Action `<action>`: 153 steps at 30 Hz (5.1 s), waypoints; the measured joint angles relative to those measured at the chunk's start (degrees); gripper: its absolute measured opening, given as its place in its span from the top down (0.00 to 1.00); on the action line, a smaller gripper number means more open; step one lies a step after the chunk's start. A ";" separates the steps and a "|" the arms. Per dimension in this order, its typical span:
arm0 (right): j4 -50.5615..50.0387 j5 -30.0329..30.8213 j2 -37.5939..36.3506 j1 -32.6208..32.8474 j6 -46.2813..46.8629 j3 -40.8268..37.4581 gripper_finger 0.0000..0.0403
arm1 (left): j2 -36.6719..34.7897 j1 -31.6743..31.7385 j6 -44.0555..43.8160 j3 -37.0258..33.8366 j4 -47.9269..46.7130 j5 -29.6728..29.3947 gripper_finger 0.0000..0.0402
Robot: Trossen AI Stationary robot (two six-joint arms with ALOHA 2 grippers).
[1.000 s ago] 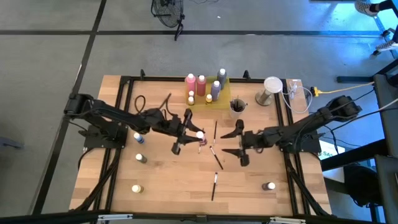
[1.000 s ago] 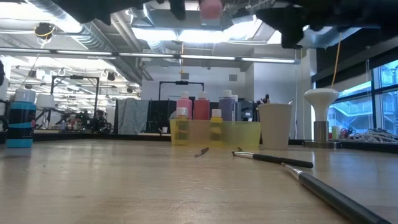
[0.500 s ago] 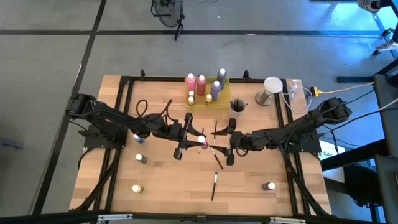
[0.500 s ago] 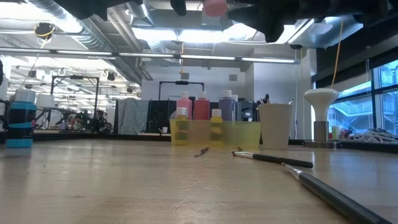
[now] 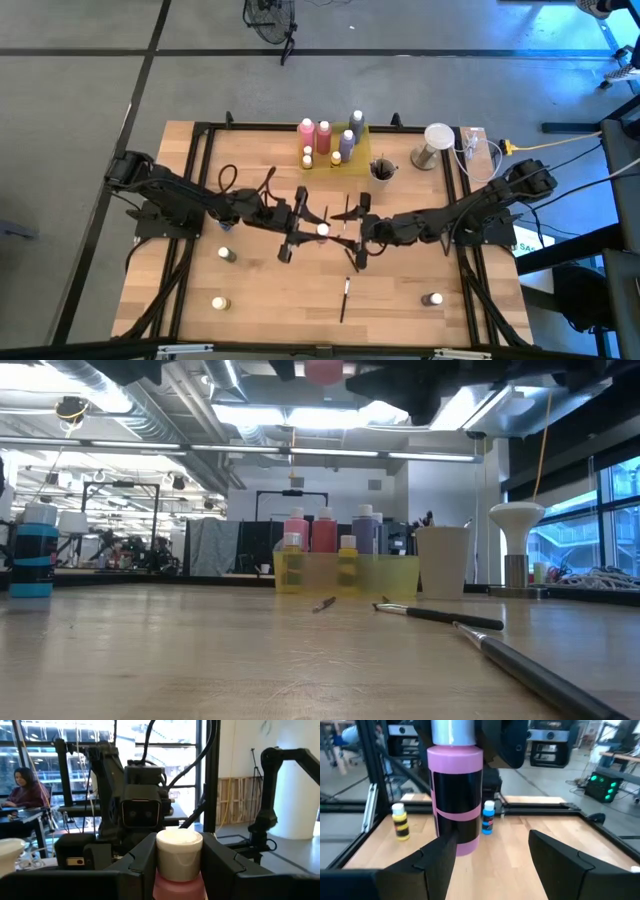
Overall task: Pick & Place Paint Supplies
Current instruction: Put the small pink paint bottle into the yellow bin
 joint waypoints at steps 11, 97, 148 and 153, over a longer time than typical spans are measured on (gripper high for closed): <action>-10.68 9.28 -4.41 2.94 4.22 0.57 0.35 | 0.15 -0.97 2.61 0.00 -1.71 -2.48 0.71; -4.96 0.91 7.67 -1.34 0.00 9.05 0.69 | -1.09 -3.97 4.75 0.07 -1.59 -17.69 0.70; -4.35 0.58 7.02 -1.29 -0.03 9.05 0.67 | -7.39 -11.51 17.45 0.02 -18.22 -30.35 0.37; -4.34 0.69 7.02 -1.29 -0.03 9.05 0.67 | -7.39 -11.51 19.11 0.02 -18.17 -30.37 0.25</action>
